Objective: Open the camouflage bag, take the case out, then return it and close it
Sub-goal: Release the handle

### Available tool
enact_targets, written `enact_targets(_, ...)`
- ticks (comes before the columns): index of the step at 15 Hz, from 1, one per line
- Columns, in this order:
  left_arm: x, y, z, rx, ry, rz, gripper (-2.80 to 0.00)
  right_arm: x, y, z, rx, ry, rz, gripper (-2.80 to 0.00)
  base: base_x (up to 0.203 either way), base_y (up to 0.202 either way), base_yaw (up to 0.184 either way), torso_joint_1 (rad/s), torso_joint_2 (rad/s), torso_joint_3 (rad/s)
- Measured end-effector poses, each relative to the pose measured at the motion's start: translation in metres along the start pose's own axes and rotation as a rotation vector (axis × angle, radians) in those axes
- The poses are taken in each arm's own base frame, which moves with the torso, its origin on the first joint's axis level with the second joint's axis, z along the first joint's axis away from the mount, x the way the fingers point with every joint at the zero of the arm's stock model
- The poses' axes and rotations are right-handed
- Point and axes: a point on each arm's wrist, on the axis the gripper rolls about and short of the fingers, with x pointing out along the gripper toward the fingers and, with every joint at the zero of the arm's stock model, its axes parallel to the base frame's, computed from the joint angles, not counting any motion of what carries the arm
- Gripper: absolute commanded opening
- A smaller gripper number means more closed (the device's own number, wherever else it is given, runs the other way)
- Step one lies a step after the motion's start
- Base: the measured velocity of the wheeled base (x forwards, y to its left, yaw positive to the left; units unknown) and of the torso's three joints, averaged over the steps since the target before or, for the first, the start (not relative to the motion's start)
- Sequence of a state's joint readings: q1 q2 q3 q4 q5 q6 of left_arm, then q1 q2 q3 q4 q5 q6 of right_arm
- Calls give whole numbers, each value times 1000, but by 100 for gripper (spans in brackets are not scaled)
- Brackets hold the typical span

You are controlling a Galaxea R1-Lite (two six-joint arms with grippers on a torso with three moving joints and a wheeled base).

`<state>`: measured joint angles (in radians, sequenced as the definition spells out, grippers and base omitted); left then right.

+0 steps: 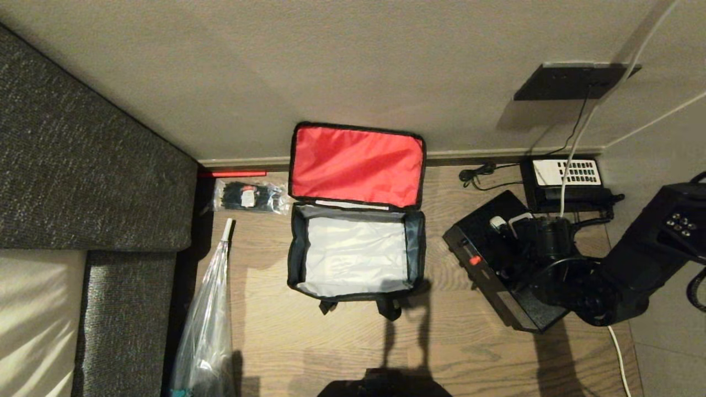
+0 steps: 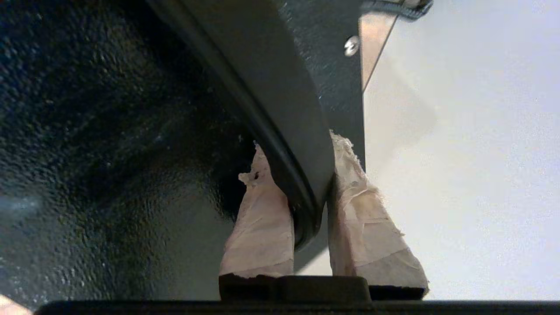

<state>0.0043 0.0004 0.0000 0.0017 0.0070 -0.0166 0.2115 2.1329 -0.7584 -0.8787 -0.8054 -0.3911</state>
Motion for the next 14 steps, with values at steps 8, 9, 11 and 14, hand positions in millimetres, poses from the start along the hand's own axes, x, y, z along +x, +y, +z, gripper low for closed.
enact_targets(8,0,0,0,0,0,1,-280,1,13,-8,-39,10,54,0,0,0,0,0,0,0)
enact_targets(9,0,0,0,0,0,0,-280,-3,16,-10,-52,10,70,0,0,0,0,0,0,0)
enact_targets(11,0,0,0,0,0,0,-280,-16,21,-18,-82,1,137,0,0,0,0,0,0,0)
enact_targets(14,0,0,0,0,0,0,-280,-51,17,-25,-135,-40,273,0,0,0,0,0,0,0)
